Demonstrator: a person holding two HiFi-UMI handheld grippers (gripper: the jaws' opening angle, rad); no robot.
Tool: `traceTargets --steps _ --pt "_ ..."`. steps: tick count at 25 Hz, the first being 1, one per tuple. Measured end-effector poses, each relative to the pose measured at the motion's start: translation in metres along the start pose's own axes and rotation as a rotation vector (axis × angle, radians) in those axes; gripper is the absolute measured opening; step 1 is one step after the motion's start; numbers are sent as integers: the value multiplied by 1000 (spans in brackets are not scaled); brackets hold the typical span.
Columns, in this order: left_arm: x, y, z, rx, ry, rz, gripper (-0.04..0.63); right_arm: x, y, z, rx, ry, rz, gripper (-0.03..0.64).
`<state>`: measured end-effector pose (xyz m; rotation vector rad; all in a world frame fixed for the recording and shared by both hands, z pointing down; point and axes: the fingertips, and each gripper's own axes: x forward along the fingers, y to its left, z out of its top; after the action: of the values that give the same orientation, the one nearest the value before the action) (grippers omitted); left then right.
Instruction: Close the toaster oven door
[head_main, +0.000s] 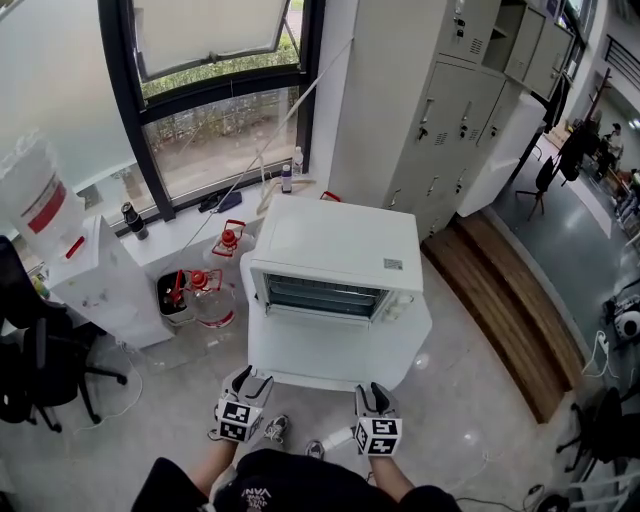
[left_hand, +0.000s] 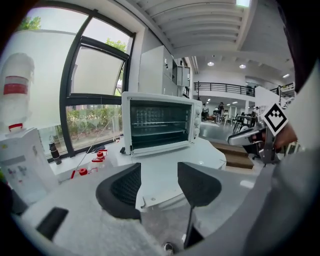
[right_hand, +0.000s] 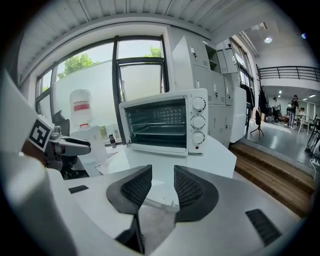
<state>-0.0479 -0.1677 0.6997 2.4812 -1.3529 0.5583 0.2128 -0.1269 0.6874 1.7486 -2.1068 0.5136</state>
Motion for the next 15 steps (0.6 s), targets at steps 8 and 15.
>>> traceTargets --steps 8,15 --pt "7 5 -45 -47 93 45 233 8 -13 -42 -20 97 -31 130" --pt "10 11 -74 -97 150 98 232 14 -26 -74 -26 168 -75 130"
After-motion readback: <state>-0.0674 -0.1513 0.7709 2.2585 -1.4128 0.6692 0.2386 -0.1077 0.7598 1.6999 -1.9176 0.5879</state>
